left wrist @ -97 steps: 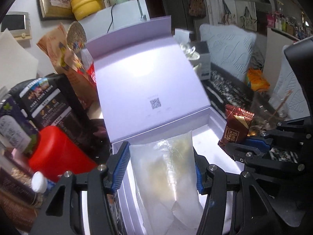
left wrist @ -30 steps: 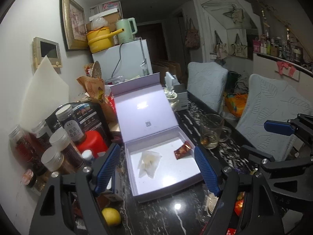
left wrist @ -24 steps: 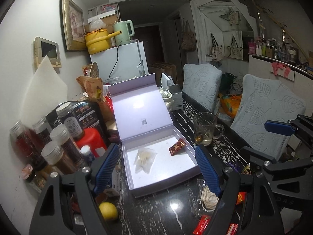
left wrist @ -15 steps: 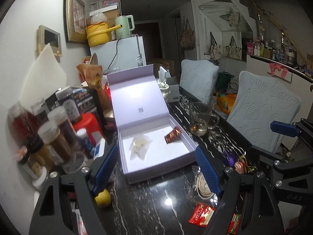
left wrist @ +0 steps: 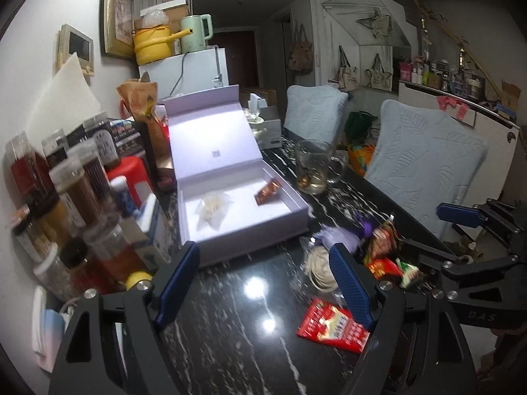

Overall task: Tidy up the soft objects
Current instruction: 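Withdraw both open tools from the box back over the snacks, then grasp the red spicy-snack packet with the right tool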

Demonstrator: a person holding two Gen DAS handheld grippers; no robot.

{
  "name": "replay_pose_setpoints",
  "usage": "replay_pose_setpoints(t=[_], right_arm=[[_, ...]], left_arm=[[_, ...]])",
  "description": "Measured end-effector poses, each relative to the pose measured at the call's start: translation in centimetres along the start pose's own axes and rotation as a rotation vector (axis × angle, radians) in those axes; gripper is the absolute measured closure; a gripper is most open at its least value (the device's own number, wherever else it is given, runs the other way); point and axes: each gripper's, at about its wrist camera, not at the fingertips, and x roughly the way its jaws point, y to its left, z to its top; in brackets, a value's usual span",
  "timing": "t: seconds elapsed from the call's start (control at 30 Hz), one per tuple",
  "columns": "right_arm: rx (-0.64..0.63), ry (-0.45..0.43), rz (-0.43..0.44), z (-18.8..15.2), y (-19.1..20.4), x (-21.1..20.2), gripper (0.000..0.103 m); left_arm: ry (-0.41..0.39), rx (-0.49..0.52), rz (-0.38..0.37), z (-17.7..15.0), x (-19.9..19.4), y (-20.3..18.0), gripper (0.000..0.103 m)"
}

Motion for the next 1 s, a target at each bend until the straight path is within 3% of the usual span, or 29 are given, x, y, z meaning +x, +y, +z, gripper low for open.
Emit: replay_pose_setpoints(t=[0.7,1.0], right_arm=[[-0.018,0.082,0.137,-8.6,1.1,2.2,0.029],[-0.091,0.098,0.202,-10.9,2.6,4.8,0.025]], left_arm=[[0.101,0.018,-0.095,-8.0,1.2,-3.1,0.022],[0.138,-0.002,-0.075,-10.4,3.1,-2.5,0.022]])
